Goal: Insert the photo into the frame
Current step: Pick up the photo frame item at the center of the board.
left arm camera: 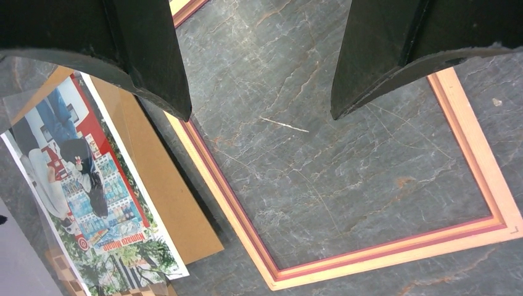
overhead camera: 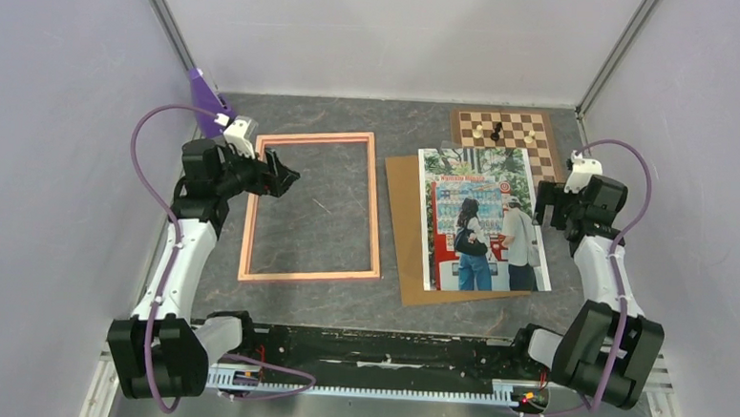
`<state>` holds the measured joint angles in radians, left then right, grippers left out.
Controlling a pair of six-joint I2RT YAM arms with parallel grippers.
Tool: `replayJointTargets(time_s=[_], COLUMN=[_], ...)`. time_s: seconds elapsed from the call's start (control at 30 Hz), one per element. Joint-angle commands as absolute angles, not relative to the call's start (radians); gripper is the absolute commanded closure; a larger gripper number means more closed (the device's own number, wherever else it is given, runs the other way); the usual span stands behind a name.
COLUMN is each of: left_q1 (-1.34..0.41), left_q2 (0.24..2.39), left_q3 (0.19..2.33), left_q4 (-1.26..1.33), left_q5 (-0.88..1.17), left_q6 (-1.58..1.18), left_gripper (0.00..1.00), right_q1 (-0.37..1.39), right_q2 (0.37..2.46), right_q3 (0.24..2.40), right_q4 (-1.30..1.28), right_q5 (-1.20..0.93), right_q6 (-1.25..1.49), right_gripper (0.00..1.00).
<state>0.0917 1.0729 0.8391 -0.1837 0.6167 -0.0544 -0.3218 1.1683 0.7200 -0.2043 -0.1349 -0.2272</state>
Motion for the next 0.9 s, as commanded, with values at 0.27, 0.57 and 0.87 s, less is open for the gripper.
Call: replayJointTargets(time_s=[0.27, 0.57, 0.87], left_q1=[0.066, 0.043, 0.031], left_q2=[1.186, 1.200, 1.195], left_q3=[0.887, 0.885, 0.882], left_q4=[-0.083, -0.078, -0.082], left_q5=[0.660, 0.643, 0.631], left_q6=[-0.046, -0.037, -0.031], left_gripper=[0.10, 0.10, 0.10], right_q1=[-0.467, -0.531, -0.548], right_q2=[1.429, 1.592, 1.736], right_q3=[0.805, 0.857, 0.911], right_q4=[-0.041, 0.033, 0.097], right_q5=[-0.461, -0.632, -0.723], right_q6=[-0.103, -0.084, -0.054], right_gripper=[0.07, 0.18, 0.25])
